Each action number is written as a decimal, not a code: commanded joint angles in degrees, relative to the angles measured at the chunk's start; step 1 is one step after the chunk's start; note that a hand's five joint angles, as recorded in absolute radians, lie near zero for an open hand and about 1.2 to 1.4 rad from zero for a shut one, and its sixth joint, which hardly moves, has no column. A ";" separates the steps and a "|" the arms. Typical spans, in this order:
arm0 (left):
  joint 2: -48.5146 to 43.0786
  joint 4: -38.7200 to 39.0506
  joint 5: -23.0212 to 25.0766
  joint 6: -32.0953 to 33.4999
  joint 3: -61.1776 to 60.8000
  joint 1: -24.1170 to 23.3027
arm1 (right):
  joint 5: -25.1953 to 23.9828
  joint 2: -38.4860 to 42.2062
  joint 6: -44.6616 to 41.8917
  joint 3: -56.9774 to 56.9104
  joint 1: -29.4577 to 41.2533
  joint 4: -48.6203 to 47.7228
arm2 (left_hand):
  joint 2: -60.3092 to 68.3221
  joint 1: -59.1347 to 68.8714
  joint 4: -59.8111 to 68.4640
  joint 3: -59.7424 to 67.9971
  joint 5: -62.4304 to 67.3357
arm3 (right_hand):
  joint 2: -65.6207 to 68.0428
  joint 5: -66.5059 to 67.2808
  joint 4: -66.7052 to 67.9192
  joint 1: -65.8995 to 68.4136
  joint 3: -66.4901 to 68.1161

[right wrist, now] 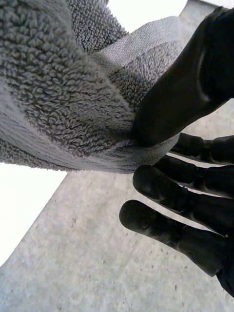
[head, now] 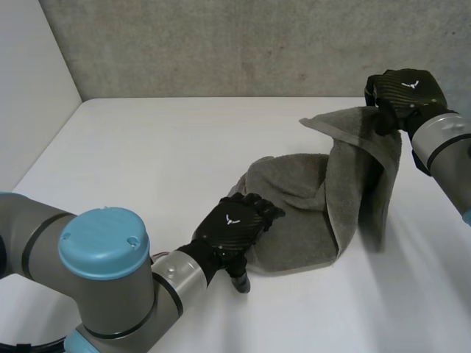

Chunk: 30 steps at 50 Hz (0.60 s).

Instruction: Fold the towel.

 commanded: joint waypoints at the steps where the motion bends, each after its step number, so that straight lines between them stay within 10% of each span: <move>1: -3.52 0.52 -0.26 5.09 1.46 0.18 | -0.25 0.04 0.01 -0.23 -0.46 0.07 | -1.25 -2.05 -1.65 -0.82 -10.42 | 5.63 3.27 2.86 3.78 3.14; 17: -10.37 0.61 -0.35 9.58 7.52 0.35 | -0.78 0.31 0.01 -0.32 -0.02 1.13 | 12.04 11.24 11.64 12.46 2.87 | 5.63 3.27 2.86 3.78 3.14; 30: -10.64 0.26 -1.05 9.66 12.00 1.14 | -0.78 0.13 0.09 -0.23 0.24 1.13 | 65.01 64.21 64.60 65.43 55.83 | 5.63 3.27 2.86 3.78 3.14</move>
